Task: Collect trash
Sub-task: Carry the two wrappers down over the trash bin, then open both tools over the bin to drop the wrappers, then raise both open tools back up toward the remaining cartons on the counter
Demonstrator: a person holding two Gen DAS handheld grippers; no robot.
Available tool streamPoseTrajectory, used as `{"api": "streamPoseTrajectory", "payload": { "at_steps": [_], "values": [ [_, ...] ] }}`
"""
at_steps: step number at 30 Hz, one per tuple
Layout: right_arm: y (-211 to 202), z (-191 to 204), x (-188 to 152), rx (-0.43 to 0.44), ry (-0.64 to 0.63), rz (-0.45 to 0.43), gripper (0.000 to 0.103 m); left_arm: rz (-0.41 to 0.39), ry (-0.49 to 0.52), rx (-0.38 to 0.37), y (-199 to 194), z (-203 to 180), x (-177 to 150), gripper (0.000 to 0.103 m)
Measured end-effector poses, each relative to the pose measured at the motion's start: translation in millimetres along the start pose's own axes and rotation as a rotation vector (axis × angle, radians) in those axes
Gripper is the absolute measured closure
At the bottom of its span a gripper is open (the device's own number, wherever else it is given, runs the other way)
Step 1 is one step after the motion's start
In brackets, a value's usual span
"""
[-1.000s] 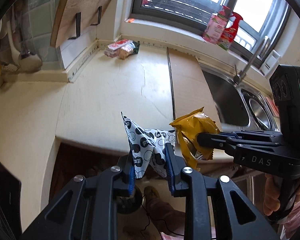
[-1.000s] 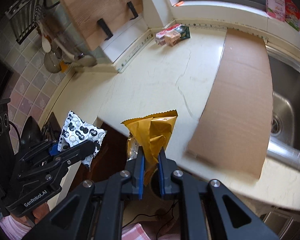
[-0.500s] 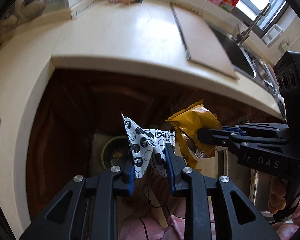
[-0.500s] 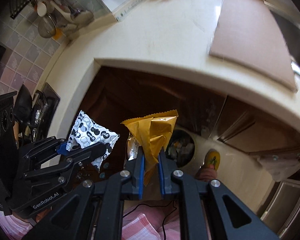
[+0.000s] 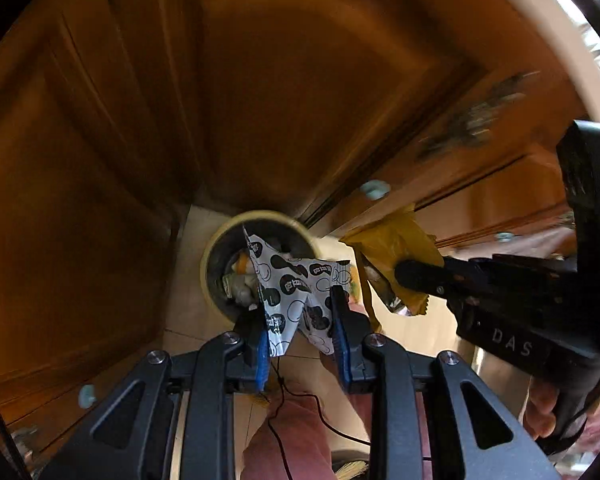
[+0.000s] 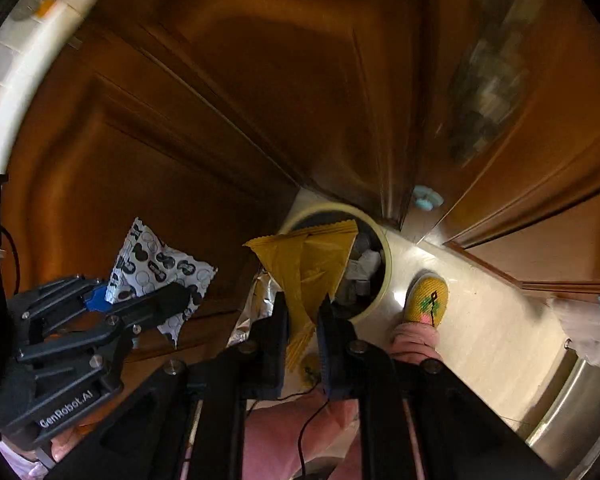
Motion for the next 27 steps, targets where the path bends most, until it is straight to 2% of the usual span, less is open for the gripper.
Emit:
{"api": "streamPoseTrajectory", "payload": {
  "at_steps": [6, 7, 9, 11, 12, 18, 27],
  "values": [
    [82, -19, 2, -0.029, -0.029, 0.062, 0.084, 0.049, -0.067, 0.029, 75, 33, -2, 0.078],
    [92, -21, 3, -0.042, -0.035, 0.067, 0.080, 0.054, -0.072, 0.037, 82, 34, -2, 0.077],
    [111, -26, 7, -0.051, -0.047, 0.075, 0.066, 0.068, -0.088, 0.063, 101, 42, -3, 0.068],
    [120, -32, 9, -0.055, -0.045, 0.077, 0.062, 0.071, -0.104, 0.095, 112, 45, 0, 0.041],
    [126, -34, 11, -0.060, -0.042, 0.085, 0.059, 0.064, -0.112, 0.115, 115, 50, 1, 0.035],
    [136, -39, 16, -0.057, -0.039, 0.115, 0.057, 0.074, -0.114, 0.152, 123, 60, -3, 0.029],
    [121, -35, 15, -0.067, -0.072, 0.129, 0.057, 0.079, -0.119, 0.168, 110, 59, 4, 0.028]
  ]
}}
Point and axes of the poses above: each gripper's, at about its wrist camera, not at the fingertips, and y roughly the way its jaws point, z to its left, x to its top, the point moved 9 cm from there along y, roughly the way its jaws point
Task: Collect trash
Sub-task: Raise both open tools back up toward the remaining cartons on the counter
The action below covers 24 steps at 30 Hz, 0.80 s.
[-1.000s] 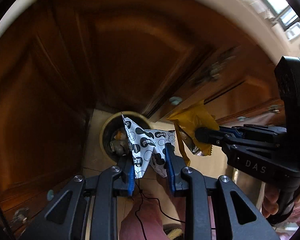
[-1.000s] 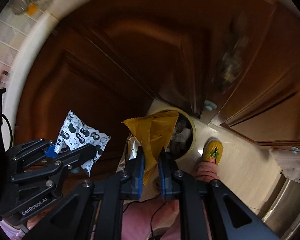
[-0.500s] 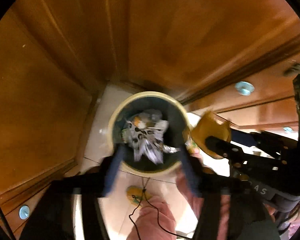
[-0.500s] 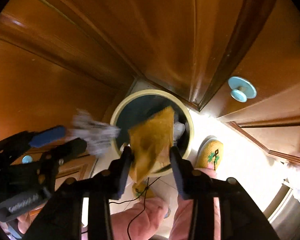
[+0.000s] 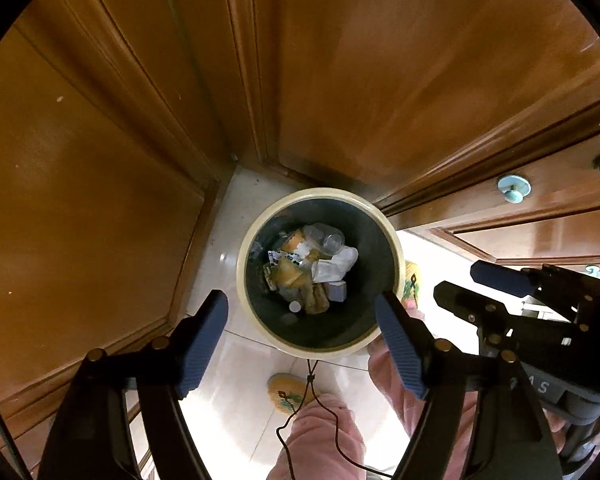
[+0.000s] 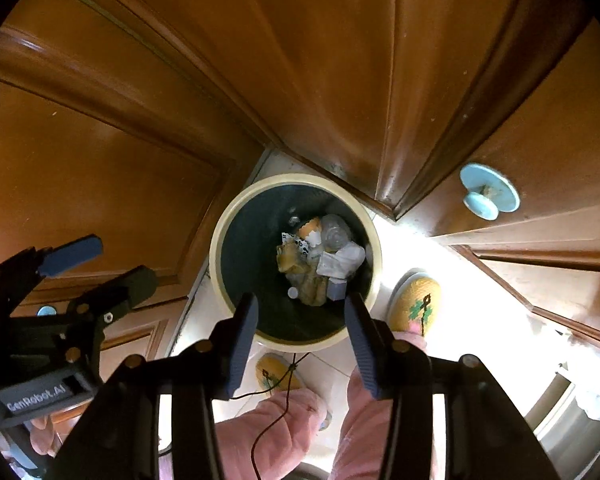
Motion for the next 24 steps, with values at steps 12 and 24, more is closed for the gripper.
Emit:
{"api": "streamPoseTrajectory", "payload": {
  "at_steps": [12, 24],
  "values": [
    [-55, 2, -5, 0.009, 0.032, -0.026, 0.057, -0.014, 0.050, 0.008, -51, -15, 4, 0.028],
    [-154, 11, -26, -0.041, 0.046, -0.066, 0.057, -0.007, 0.140, -0.011, -153, -46, -5, 0.028]
  ]
}}
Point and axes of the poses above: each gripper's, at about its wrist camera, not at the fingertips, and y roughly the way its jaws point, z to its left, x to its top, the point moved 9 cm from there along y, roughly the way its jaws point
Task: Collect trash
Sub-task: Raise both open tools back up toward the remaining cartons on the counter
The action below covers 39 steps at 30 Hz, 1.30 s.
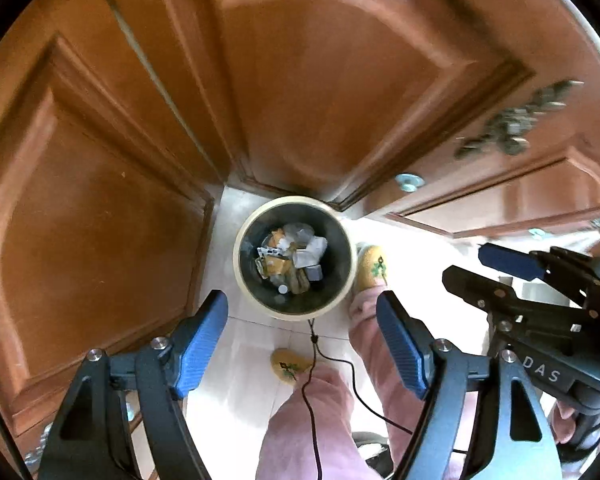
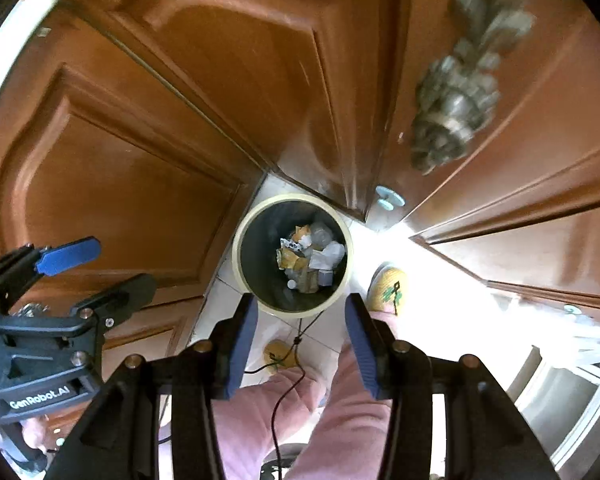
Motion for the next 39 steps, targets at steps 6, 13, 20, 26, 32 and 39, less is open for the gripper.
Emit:
{"api": "streamPoseTrajectory", "payload": {
  "at_steps": [6, 13, 20, 26, 32, 39],
  "values": [
    [-52, 4, -2, 0.012, -0.011, -0.051, 0.057, -0.058, 0.079, 0.032, -55, -15, 9, 0.024],
    [-128, 7, 5, -0.006, -0.056, -0.174, 0.057, -0.157, 0.144, 0.047, -123, -33, 29, 0.022],
    [-200, 9, 34, -0.051, -0.086, -0.314, 0.057, -0.306, 0.185, 0.074, -202, -38, 65, 0.015],
    [-256, 18, 65, -0.049, -0.088, -0.400, 0.057, -0.397, 0.191, 0.069, -257, -49, 98, 0.015],
    [-299, 18, 93, -0.054, -0.111, -0.476, 0.057, -0.468, 0.197, 0.074, -295, -60, 126, 0.009],
    [-342, 1, 130, -0.073, -0.147, -0.548, 0.057, -0.540, 0.186, 0.082, -331, -73, 177, 0.009]
  ]
}}
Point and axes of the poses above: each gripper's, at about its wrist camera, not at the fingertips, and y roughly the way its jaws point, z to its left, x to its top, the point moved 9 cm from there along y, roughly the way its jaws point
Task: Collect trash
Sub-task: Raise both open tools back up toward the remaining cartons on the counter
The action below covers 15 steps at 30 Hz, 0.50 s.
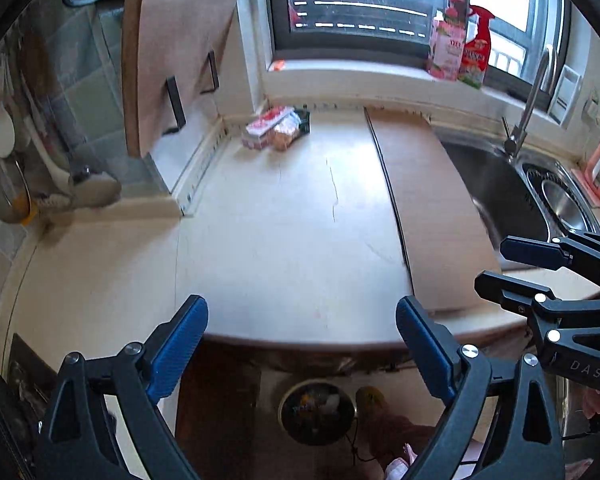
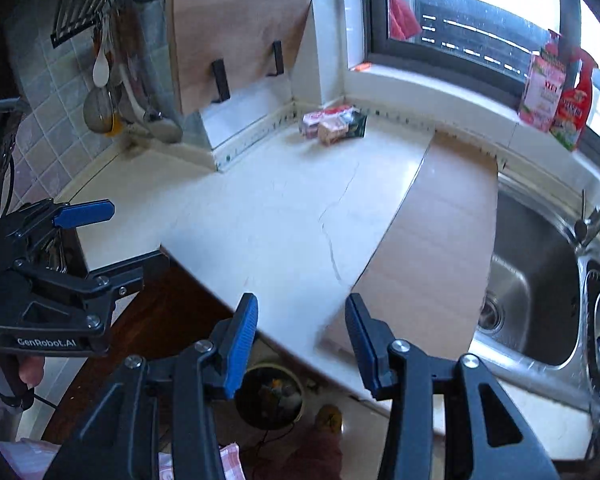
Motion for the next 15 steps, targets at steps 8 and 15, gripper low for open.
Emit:
{"api": "streamPoseTrajectory", "payload": {
  "at_steps": [8, 15],
  "values": [
    [11, -34, 63, -0.013, -0.027, -0.041, 0.057, -0.051, -0.005, 0.038, 19, 7, 65, 0.008],
    [37, -62, 112, -0.011, -0.064, -0.050, 0.057, -0.039, -0.048, 0.084, 66, 22, 117, 0.007]
  ]
}}
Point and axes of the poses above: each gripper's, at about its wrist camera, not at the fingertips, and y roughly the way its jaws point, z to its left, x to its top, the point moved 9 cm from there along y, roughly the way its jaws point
